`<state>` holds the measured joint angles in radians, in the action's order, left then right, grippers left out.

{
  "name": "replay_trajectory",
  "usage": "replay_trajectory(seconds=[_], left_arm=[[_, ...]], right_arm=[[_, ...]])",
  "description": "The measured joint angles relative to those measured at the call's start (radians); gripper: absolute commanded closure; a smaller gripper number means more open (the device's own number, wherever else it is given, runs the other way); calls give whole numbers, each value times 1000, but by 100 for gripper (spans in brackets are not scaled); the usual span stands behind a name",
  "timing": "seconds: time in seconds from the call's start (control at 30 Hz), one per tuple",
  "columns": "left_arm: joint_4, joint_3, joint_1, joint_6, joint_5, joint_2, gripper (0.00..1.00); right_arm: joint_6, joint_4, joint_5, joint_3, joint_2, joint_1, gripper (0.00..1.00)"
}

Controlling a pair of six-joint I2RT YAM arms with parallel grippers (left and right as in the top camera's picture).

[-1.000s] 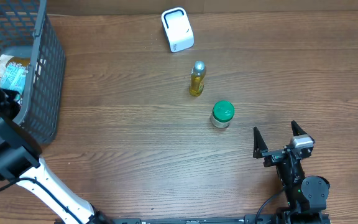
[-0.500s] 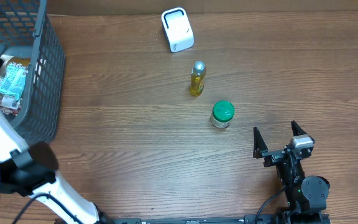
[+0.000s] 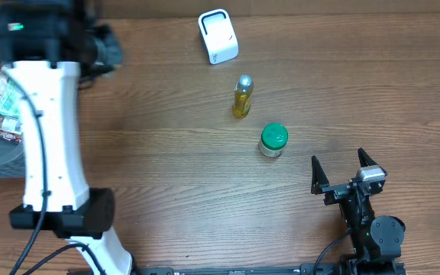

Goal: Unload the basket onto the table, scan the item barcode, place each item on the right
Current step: 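Grasp the small Kleenex tissue pack with the left gripper and lift, then carry the tissue pack left of the jar and release it on the table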

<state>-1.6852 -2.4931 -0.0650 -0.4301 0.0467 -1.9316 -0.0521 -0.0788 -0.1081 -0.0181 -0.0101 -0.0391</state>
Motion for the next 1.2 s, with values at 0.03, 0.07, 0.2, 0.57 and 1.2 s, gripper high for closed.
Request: replay_trajectory(seconds=[0.03, 0.07, 0.2, 0.57, 1.2], left_arm=[[0, 20, -36, 0, 3, 0, 96], [1, 45, -71, 0, 6, 0, 96], [5, 150, -184, -17, 19, 0, 96], [299, 580, -415, -61, 36, 0, 96], [742, 1114, -634, -77, 32, 0, 96]], right_arm=[[0, 0, 0, 0, 0, 0, 0], [0, 0, 0, 0, 0, 0, 0], [0, 0, 0, 0, 0, 0, 0], [0, 1, 0, 0, 0, 0, 0], [0, 1, 0, 0, 0, 0, 0]])
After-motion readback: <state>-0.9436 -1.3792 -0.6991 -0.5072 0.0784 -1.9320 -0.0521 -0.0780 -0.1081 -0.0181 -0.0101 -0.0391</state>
